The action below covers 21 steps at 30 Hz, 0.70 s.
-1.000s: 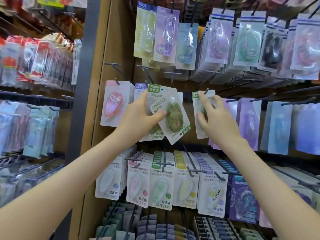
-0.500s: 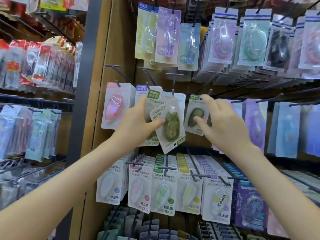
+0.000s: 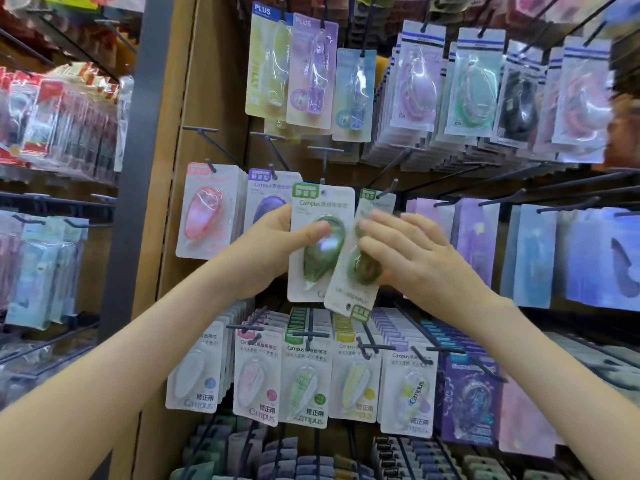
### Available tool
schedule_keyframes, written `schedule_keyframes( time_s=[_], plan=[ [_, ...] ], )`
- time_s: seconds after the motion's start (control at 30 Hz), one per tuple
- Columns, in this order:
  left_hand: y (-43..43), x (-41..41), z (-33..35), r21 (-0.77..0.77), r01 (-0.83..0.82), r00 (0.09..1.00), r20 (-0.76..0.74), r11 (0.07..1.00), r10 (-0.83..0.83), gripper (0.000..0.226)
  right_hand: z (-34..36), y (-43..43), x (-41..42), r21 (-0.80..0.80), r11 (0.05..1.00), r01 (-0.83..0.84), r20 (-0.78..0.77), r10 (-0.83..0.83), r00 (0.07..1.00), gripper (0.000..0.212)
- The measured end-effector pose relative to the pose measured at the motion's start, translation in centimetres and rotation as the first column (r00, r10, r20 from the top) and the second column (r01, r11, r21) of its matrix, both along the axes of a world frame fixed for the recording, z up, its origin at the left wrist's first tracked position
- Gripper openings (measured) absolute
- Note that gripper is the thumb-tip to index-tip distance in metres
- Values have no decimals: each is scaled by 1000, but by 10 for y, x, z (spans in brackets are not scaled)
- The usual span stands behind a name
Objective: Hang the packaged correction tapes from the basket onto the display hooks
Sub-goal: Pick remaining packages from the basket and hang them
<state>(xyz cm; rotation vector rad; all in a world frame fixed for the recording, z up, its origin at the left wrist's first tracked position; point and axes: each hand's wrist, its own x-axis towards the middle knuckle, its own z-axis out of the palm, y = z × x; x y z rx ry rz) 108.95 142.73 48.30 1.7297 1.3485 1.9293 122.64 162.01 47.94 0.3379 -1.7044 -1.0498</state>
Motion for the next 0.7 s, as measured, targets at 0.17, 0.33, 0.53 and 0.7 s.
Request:
schedule_keyframes(
  time_s=[0.17, 0.33, 0.53, 0.7],
  plan=[
    [2, -5, 1, 120, -93, 994, 64, 988, 85, 21, 7, 10, 9, -522, 829, -200, -119, 161, 980, 51],
    [3, -7, 0, 182, -203, 978, 93, 962, 188, 22, 16, -2, 12, -723, 640, -259, -291, 59, 955, 47],
    [6, -10, -1, 194, -253, 967, 78, 948, 242, 24, 23, -10, 0, -792, 604, -87, -202, -124, 971, 59],
    [9, -14, -6, 191, -241, 971, 51, 952, 236, 28, 19, -11, -3, -845, 525, -102, -213, -157, 964, 68]
  ],
)
